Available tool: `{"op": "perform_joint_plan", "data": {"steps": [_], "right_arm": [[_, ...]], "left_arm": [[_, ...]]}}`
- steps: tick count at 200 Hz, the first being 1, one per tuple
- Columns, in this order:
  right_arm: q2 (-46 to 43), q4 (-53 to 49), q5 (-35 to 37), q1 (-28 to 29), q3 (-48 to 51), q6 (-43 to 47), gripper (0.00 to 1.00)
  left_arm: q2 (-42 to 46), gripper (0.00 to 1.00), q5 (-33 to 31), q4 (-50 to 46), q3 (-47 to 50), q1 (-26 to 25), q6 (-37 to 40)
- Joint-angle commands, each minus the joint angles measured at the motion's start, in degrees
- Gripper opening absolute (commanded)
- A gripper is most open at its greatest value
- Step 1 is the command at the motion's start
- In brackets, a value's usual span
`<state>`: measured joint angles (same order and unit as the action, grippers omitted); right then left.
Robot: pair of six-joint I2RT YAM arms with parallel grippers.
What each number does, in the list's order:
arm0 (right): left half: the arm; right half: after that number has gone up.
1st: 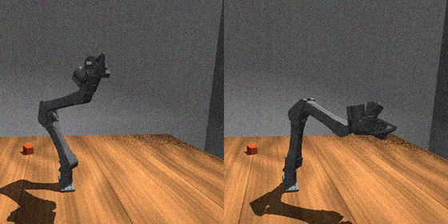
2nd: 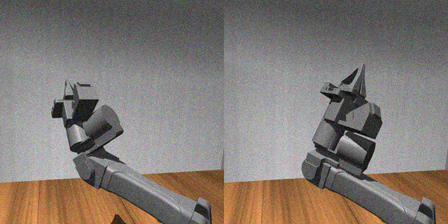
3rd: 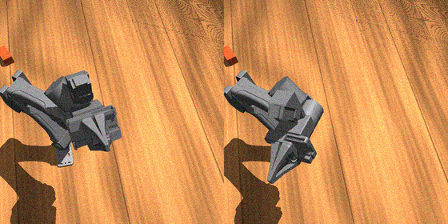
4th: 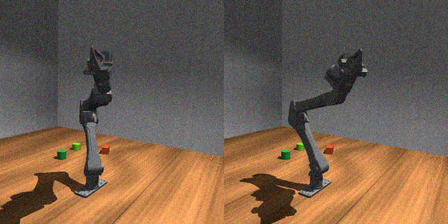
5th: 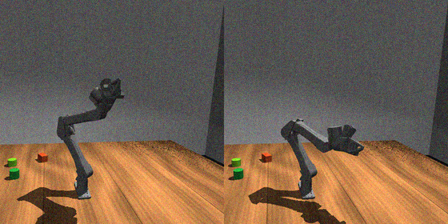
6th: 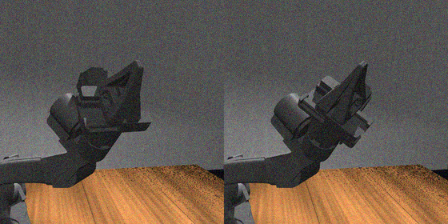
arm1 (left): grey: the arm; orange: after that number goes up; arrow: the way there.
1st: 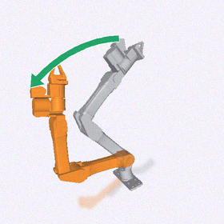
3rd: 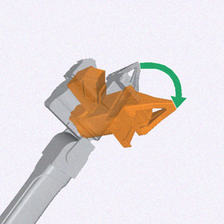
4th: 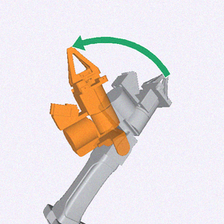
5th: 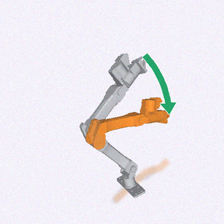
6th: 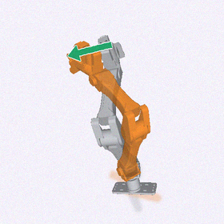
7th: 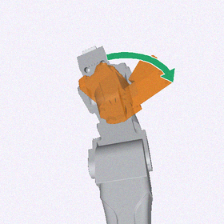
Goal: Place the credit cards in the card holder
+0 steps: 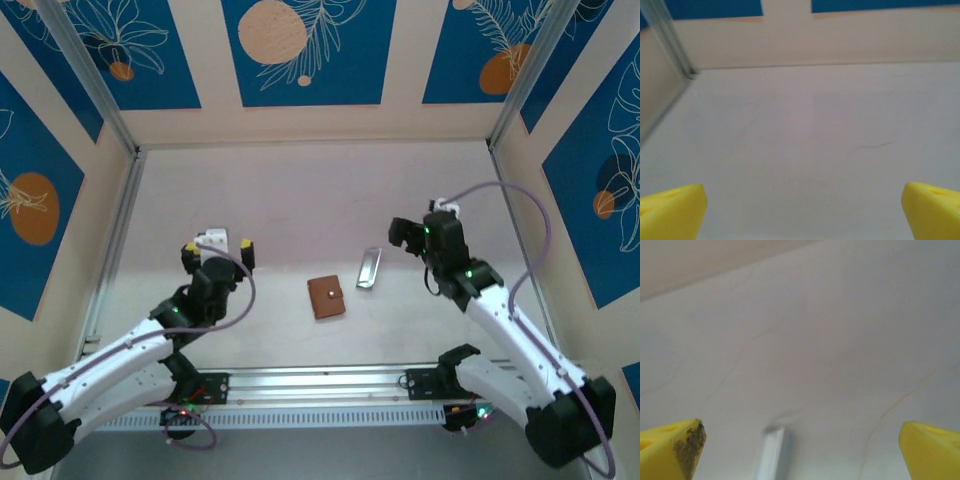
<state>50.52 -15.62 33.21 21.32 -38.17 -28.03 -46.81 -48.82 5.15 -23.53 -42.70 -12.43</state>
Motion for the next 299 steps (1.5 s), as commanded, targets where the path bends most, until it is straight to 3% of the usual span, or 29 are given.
{"op": "perform_joint_plan", "data": {"steps": [1, 19, 46, 63, 71, 81, 94, 131, 140, 147, 153, 158, 170, 183, 194, 209, 223, 243, 253, 280, 299], "right_arm": [[-2.15, 29.59, 8.05, -3.89, 12.99, 12.12, 0.99], [-1.37, 34.21, 4.07, -6.84, 16.04, 15.64, 0.99], [3.76, 40.67, 2.06, -11.0, 18.48, 15.97, 0.99], [10.34, 45.57, 0.58, -13.68, 18.89, 16.08, 0.99], [14.1, 48.06, 0.46, -14.55, 18.8, 16.26, 0.99], [18.45, 50.19, -0.77, -15.53, 18.13, 16.6, 0.99], [23.19, 53.0, -1.91, -16.3, 17.36, 16.65, 0.99], [33.32, 59.27, -6.73, -18.14, 14.15, 17.62, 0.99], [33.19, 54.71, -8.1, -17.86, 12.27, 18.18, 0.99], [34.09, 56.76, -9.23, -17.81, 12.21, 19.16, 0.99], [34.59, 55.49, -9.43, -17.57, 11.66, 19.58, 0.99], [34.75, 53.6, -9.97, -17.53, 10.58, 19.54, 0.99], [34.98, 54.05, -10.03, -17.44, 10.52, 19.76, 0.99], [35.16, 55.21, -11.67, -17.63, 11.02, 20.21, 0.99], [35.07, 55.44, -12.52, -17.92, 11.23, 20.24, 0.99], [35.04, 56.44, -16.78, -18.93, 11.85, 20.53, 0.99], [37.17, 64.47, -22.85, -20.78, 14.89, 20.73, 0.99], [37.18, 64.07, -22.47, -20.55, 15.09, 21.01, 0.99], [36.68, 62.13, -22.31, -20.36, 14.67, 21.09, 0.99], [36.97, 68.44, -19.07, -17.1, 17.41, 24.11, 0.99], [36.91, 64.74, -20.2, -18.38, 15.72, 23.0, 0.99]], "left_arm": [[-4.08, 1.0, -8.97, 28.38, 5.76, 5.6, 20.11], [-10.0, 1.0, -4.38, 30.03, 6.53, 12.99, 19.48], [-24.19, 1.0, 6.81, 50.59, 10.78, 23.24, 15.71], [-35.95, 1.0, 5.5, 57.65, 6.99, 24.34, 21.26], [-39.84, 1.0, 9.98, 63.24, 7.41, 24.86, 22.88], [-42.68, 1.0, 12.86, 63.49, 6.67, 26.67, 21.92], [-39.69, 1.0, 15.49, 56.9, 6.36, 27.59, 19.18], [-37.94, 1.0, 30.99, 57.11, 8.72, 36.45, 12.47], [-37.63, 1.0, 33.33, 54.39, 7.82, 37.54, 11.55], [-38.33, 1.0, 36.48, 51.8, 6.88, 38.8, 10.88], [-42.28, 1.0, 35.43, 58.19, 6.72, 39.05, 11.29], [-44.97, 1.0, 38.09, 63.08, 7.57, 38.93, 12.59], [-40.22, 1.0, 36.36, 51.02, 5.88, 39.09, 10.69], [-43.54, 1.0, 36.94, 57.78, 6.05, 38.92, 12.25], [-41.43, 1.0, 36.97, 52.28, 5.29, 38.92, 11.64], [-42.52, 1.0, 36.86, 54.37, 5.2, 38.5, 12.42], [-42.36, 1.0, 39.01, 51.33, 3.68, 38.35, 13.41], [-42.53, 1.0, 45.74, 47.8, 1.87, 37.86, 16.46], [-42.36, 1.0, 45.99, 47.51, 1.87, 37.98, 16.2], [-42.58, 1.0, 46.12, 47.31, 1.54, 38.09, 16.17], [-42.81, 1.0, 48.59, 45.4, 0.53, 39.52, 15.24]]}}
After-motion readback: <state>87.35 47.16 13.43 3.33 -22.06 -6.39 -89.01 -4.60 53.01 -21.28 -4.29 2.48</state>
